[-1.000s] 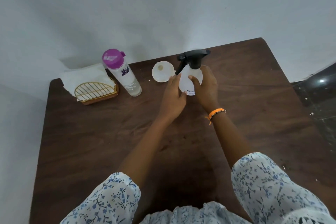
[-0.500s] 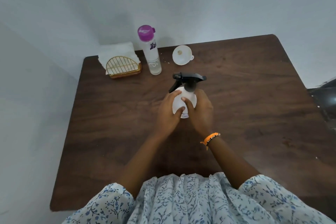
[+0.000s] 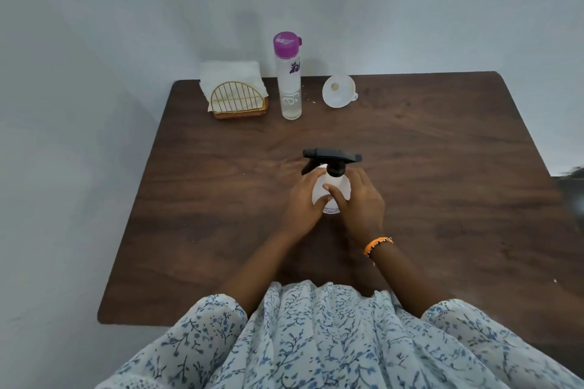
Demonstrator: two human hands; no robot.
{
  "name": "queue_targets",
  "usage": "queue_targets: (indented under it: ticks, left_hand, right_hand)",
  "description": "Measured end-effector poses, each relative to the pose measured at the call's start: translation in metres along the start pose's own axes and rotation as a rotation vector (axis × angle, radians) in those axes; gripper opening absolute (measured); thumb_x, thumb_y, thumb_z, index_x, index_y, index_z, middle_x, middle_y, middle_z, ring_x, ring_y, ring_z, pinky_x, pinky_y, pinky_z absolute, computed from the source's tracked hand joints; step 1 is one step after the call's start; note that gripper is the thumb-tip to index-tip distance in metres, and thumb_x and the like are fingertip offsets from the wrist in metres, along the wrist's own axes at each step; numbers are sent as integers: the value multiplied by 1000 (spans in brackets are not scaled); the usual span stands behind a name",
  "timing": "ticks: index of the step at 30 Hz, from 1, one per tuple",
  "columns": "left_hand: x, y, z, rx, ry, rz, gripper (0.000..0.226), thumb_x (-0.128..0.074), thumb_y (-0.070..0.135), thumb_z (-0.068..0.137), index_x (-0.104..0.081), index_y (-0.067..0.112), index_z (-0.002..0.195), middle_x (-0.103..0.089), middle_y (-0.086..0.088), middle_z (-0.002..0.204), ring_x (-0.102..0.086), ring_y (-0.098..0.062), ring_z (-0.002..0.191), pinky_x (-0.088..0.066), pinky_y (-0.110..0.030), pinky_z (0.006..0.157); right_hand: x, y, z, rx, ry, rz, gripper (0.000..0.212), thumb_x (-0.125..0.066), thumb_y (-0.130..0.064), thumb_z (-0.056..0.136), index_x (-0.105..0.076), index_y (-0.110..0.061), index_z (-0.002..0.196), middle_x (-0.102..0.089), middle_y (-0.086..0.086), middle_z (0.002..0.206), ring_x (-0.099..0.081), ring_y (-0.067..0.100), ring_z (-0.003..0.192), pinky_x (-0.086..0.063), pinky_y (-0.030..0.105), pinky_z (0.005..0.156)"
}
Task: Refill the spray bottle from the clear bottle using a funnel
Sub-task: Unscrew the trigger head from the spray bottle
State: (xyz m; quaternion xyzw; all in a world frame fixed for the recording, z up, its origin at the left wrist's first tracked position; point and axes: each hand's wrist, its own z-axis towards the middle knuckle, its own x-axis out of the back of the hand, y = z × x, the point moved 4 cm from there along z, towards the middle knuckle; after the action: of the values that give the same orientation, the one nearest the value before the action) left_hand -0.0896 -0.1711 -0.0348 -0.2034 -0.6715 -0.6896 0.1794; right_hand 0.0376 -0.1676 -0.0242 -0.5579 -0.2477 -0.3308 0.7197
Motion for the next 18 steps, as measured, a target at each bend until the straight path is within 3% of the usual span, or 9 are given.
queue_targets:
  ticks: [2, 4, 6, 9, 12, 15, 18]
  left_hand:
    - [-2, -3, 0, -8, -21, 3, 58, -65, 9, 81, -43, 7, 135, -46, -8, 141, -39, -13, 129, -30, -24, 109]
    - [-5, -5, -1, -18, -19, 20, 61, -66, 10, 81, -41, 7, 136, -43, -8, 143, -37, -13, 131, -27, -19, 109]
    - [-6, -6, -2, -24, -9, 4, 61, -65, 9, 82, -40, 8, 138, -42, -6, 144, -35, -8, 130, -25, -13, 107]
    - [-4, -4, -3, -21, 1, -40, 61, -63, 4, 82, -38, 11, 138, -41, -2, 143, -33, -4, 128, -25, -14, 108]
    - [-4, -3, -2, -70, 2, -58, 62, -64, 5, 82, -38, 13, 137, -37, 9, 137, -31, 0, 127, -21, -1, 103]
    - [-3, -2, -1, -66, -2, -95, 61, -66, 24, 79, -43, 14, 134, -41, 8, 135, -35, -1, 125, -22, 4, 97]
    - [-3, -2, -2, -56, 1, -156, 59, -61, 41, 71, -46, 22, 125, -44, 6, 133, -39, -1, 123, -25, 3, 95]
  right_hand:
    - [1, 0, 1, 12, 4, -17, 44, -53, -53, 84, -61, -13, 103, -64, 0, 96, -62, 19, 81, -39, 24, 56]
    - [4, -2, 3, -22, -12, 22, 41, -61, -49, 82, -60, -15, 103, -64, -1, 99, -62, 17, 86, -41, 25, 62]
    - [6, -2, 6, -126, -39, 166, 40, -69, -44, 79, -58, -17, 106, -62, -5, 104, -57, 8, 92, -41, 24, 70]
    - [9, -10, 8, -175, -36, 360, 48, -74, -42, 73, -56, -19, 112, -55, -21, 104, -51, -9, 95, -40, 13, 80]
    - [5, -16, 11, -192, -15, 453, 43, -76, -34, 73, -57, -18, 108, -59, -13, 105, -56, 1, 99, -46, 20, 87]
    - [8, -16, 15, -215, 32, 489, 37, -76, -35, 73, -59, -20, 102, -62, -7, 100, -59, 9, 96, -50, 31, 86]
    - [15, -17, 17, -172, 50, 456, 28, -76, -36, 72, -52, -43, 84, -59, -9, 94, -57, 17, 95, -50, 37, 81]
